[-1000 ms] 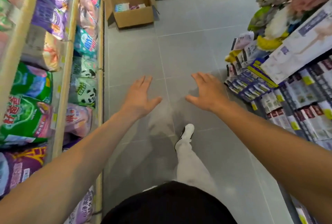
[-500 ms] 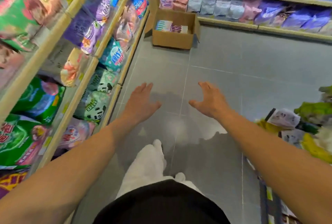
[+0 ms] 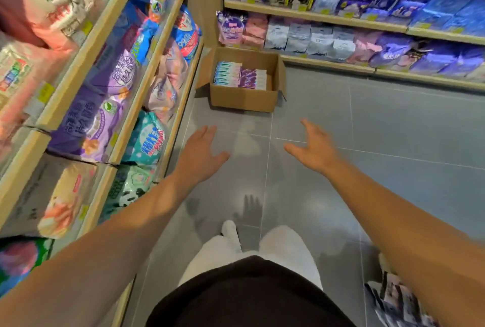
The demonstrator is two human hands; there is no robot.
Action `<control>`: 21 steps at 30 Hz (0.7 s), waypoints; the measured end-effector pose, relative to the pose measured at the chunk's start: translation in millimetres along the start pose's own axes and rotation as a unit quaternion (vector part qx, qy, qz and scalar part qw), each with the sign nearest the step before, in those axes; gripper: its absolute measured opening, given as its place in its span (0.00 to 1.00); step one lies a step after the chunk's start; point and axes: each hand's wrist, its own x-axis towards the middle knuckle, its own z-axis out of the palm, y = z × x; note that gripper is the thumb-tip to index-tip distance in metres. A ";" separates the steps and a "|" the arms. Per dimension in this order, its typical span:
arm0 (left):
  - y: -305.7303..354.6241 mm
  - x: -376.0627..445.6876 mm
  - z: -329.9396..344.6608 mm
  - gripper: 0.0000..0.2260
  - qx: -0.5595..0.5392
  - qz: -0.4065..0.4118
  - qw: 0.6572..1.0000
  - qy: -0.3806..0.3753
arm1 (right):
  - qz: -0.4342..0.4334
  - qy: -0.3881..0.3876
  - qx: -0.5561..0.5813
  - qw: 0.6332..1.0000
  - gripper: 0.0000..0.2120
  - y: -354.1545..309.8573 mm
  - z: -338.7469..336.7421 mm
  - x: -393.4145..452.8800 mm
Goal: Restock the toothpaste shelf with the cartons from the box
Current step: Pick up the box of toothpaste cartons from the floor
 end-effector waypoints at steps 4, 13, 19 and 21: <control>6.6 91.6 -20.1 0.34 0.002 0.004 1.000 -0.005 | 0.015 -0.007 0.026 1.000 0.41 -6.7 -19.6 83.6; 25.6 320.3 -49.0 0.34 0.018 -0.027 0.999 -0.008 | 0.032 -0.016 0.068 0.997 0.38 -19.7 -59.0 310.4; 38.3 450.3 -67.4 0.32 -0.008 -0.068 0.998 -0.017 | 0.052 -0.047 0.056 0.996 0.40 -33.8 -80.9 446.5; 29.9 494.5 -69.9 0.33 -0.007 -0.078 0.996 -0.032 | 0.061 -0.056 0.061 0.995 0.40 -41.5 -81.1 488.6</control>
